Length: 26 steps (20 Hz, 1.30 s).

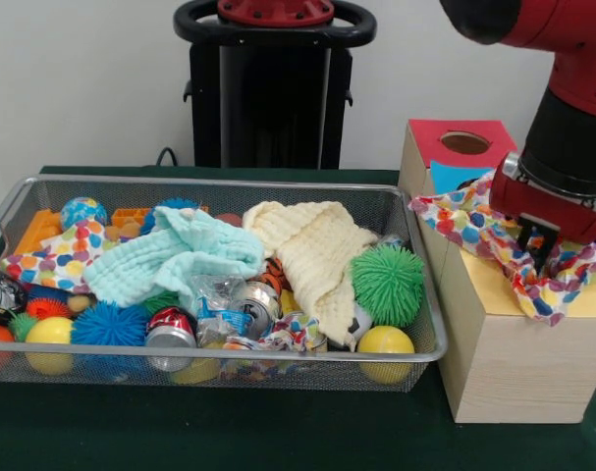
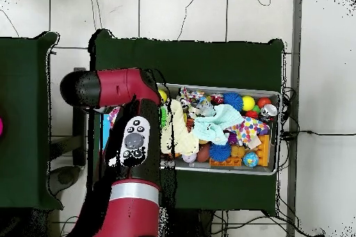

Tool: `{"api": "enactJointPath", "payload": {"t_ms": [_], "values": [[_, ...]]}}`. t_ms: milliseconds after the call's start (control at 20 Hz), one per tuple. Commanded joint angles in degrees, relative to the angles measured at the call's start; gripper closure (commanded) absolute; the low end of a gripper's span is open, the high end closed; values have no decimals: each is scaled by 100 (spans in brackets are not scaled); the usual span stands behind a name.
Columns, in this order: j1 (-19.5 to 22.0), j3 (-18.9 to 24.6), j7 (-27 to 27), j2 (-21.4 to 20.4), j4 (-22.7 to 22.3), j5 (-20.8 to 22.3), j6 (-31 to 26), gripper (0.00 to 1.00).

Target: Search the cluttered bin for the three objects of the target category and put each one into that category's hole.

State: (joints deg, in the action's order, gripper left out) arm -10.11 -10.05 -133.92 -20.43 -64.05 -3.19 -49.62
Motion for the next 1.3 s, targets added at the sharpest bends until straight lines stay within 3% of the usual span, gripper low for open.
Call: {"api": "enactJointPath", "payload": {"t_ms": [50, 400, 750, 1000, 1300], "values": [[176, 426, -241, 518, -428, 207, 609, 100], [145, 342, -338, 523, -419, 193, 919, 100], [142, 315, -747, 220, -837, 187, 2351, 100], [395, 646, -528, 346, -1082, 70, 2743, 100], [398, 519, -270, 486, -835, 25, 1915, 100]]}}
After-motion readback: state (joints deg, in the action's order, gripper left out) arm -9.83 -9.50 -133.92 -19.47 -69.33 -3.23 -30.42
